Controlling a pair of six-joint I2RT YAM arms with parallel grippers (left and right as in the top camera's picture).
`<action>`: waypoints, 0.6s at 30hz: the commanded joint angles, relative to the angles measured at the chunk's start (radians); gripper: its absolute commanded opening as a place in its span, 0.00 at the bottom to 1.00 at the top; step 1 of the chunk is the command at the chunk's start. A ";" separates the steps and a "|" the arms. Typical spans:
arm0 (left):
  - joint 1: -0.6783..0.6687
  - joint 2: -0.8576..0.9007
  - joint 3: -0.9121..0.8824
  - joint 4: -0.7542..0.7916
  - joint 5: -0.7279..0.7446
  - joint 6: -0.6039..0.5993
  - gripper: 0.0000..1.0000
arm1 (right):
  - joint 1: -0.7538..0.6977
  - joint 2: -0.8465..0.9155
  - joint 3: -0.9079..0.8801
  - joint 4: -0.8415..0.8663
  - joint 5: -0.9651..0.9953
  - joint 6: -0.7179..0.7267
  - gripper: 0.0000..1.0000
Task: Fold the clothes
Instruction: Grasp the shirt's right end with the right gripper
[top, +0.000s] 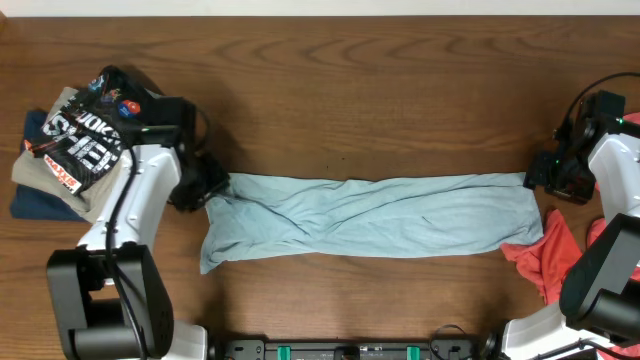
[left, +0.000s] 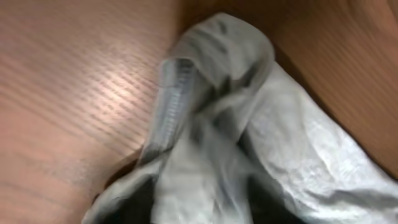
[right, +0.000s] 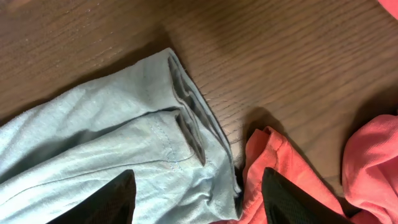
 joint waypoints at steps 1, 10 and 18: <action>-0.007 -0.005 0.000 -0.040 0.043 -0.017 0.62 | -0.006 -0.006 -0.006 0.001 -0.004 -0.011 0.63; -0.115 -0.005 -0.037 -0.162 0.034 0.006 0.62 | -0.006 -0.006 -0.006 0.001 -0.008 -0.011 0.63; -0.154 -0.005 -0.090 -0.089 0.032 0.010 0.63 | -0.007 -0.006 -0.008 0.009 -0.007 -0.034 0.64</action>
